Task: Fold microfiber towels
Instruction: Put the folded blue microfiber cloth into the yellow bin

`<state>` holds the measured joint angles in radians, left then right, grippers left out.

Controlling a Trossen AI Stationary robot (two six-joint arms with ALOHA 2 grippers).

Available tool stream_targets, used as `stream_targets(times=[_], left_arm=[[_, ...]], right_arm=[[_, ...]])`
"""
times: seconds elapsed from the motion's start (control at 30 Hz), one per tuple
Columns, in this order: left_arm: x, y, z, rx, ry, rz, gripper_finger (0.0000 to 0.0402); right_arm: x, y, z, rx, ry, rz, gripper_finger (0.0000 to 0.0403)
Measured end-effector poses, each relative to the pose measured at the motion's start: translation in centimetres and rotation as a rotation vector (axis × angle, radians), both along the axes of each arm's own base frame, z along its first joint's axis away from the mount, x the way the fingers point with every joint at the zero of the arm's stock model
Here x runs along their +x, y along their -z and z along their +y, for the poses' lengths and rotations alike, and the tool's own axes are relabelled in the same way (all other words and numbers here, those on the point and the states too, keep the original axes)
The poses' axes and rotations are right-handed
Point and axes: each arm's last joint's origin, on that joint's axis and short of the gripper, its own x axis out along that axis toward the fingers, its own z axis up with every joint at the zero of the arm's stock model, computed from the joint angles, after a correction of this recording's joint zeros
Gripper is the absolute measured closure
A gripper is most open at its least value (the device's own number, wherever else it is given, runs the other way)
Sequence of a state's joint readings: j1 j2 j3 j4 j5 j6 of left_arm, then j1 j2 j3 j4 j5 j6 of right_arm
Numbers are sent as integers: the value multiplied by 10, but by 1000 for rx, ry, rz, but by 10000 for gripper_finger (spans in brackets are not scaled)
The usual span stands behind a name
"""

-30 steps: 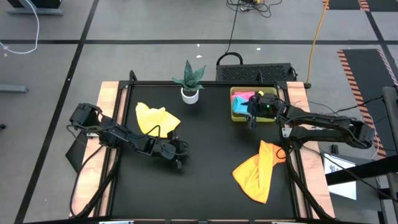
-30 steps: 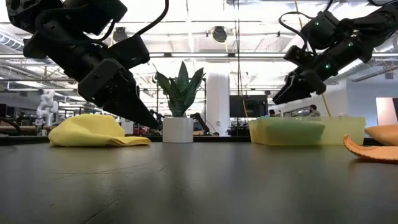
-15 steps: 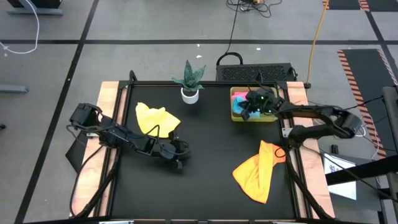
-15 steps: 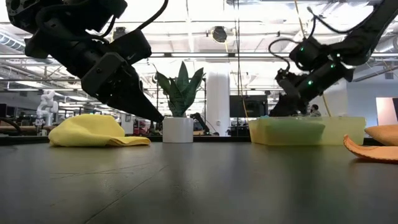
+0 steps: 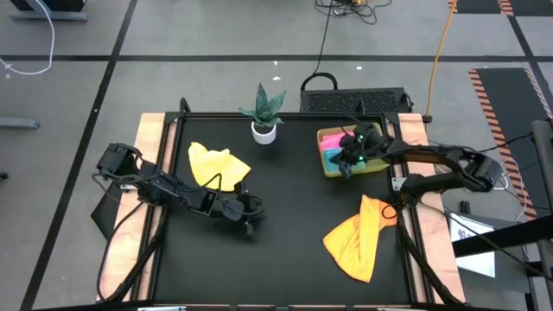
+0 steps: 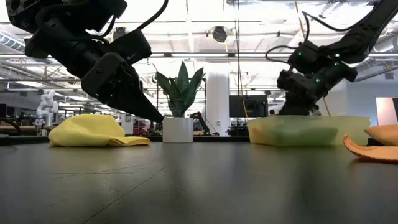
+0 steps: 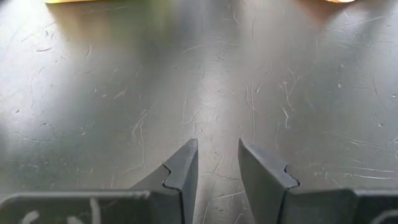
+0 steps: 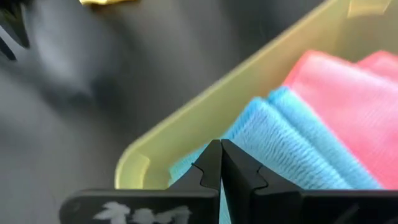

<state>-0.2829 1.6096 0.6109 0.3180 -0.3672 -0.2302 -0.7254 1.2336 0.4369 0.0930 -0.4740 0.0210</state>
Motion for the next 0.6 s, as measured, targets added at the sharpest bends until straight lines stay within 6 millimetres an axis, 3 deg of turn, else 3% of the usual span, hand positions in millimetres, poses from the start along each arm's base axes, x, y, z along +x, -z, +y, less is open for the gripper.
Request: stream_targets(times=[0.23, 0.37, 0.6], left_arm=[[0, 0, 0, 0, 0, 0, 284], [0, 0, 0, -1, 0, 0, 284], [0, 0, 0, 0, -1, 2, 284]], right_arm=[[1, -13, -2, -52, 47, -41, 402], [0, -7, -7, -93, 166, 43, 403], [4, 12, -6, 14, 94, 88, 403]])
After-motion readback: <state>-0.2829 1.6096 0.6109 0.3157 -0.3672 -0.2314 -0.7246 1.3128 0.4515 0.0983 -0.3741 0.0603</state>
